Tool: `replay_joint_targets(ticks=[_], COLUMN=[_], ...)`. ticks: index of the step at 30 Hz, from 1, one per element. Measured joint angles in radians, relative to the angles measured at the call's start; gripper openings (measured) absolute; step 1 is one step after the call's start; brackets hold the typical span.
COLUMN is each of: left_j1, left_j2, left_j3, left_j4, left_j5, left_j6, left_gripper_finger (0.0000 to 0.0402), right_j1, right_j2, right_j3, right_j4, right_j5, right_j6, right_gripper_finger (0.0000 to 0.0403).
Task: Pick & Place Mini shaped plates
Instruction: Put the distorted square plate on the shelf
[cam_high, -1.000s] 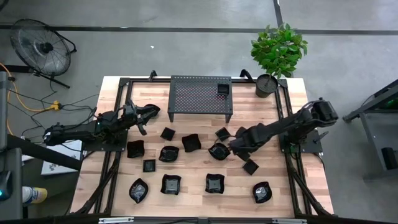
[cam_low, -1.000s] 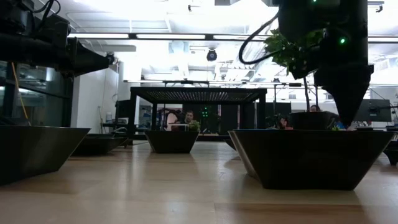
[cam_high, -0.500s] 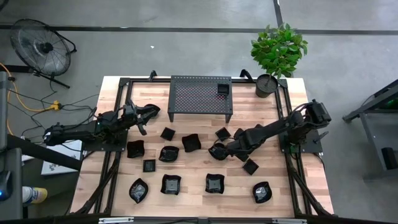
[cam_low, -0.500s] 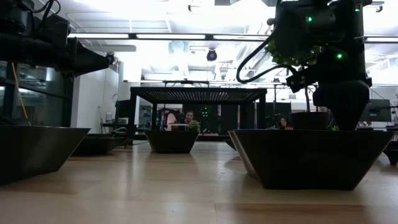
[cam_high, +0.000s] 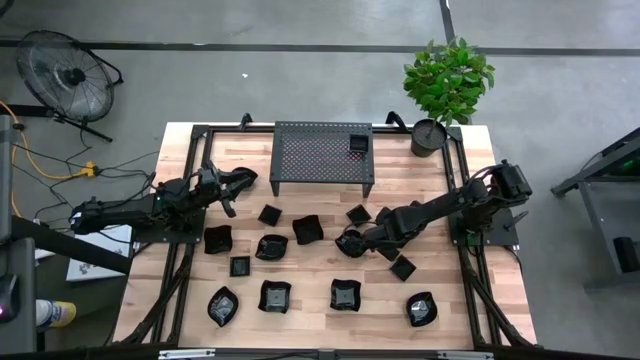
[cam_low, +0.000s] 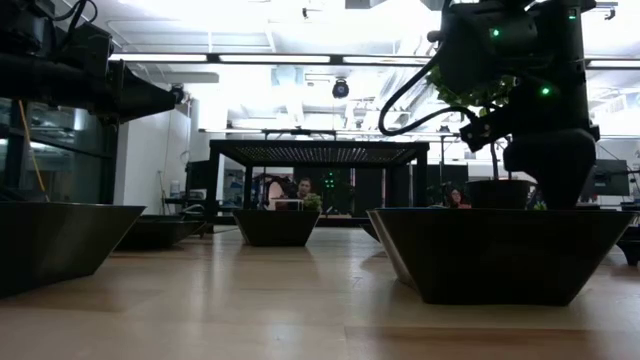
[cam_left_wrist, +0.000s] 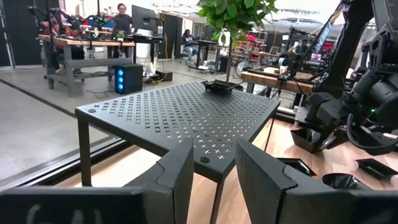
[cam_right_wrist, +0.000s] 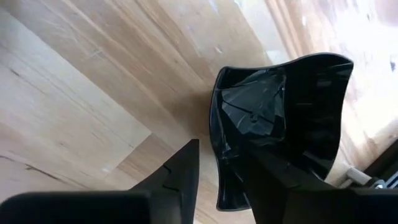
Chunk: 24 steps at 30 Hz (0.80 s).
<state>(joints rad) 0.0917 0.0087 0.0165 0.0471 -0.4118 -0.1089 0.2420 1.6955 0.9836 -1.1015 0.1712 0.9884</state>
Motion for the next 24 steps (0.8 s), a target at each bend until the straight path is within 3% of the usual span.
replay_joint_targets(ticks=[19, 24], left_j1=[0.0, 0.0], left_j2=[0.0, 0.0], left_j3=[0.0, 0.0], left_j4=[0.0, 0.0], left_j5=[0.0, 0.0], left_j6=[0.0, 0.0], left_gripper_finger=[0.0117, 0.0117], right_j1=[0.0, 0.0], right_j2=[0.0, 0.0], right_j3=[0.0, 0.0], right_j4=[0.0, -0.001], right_j5=[-0.004, -0.006], right_j6=[-0.005, -0.009], right_gripper_finger=[0.0008, 0.0005])
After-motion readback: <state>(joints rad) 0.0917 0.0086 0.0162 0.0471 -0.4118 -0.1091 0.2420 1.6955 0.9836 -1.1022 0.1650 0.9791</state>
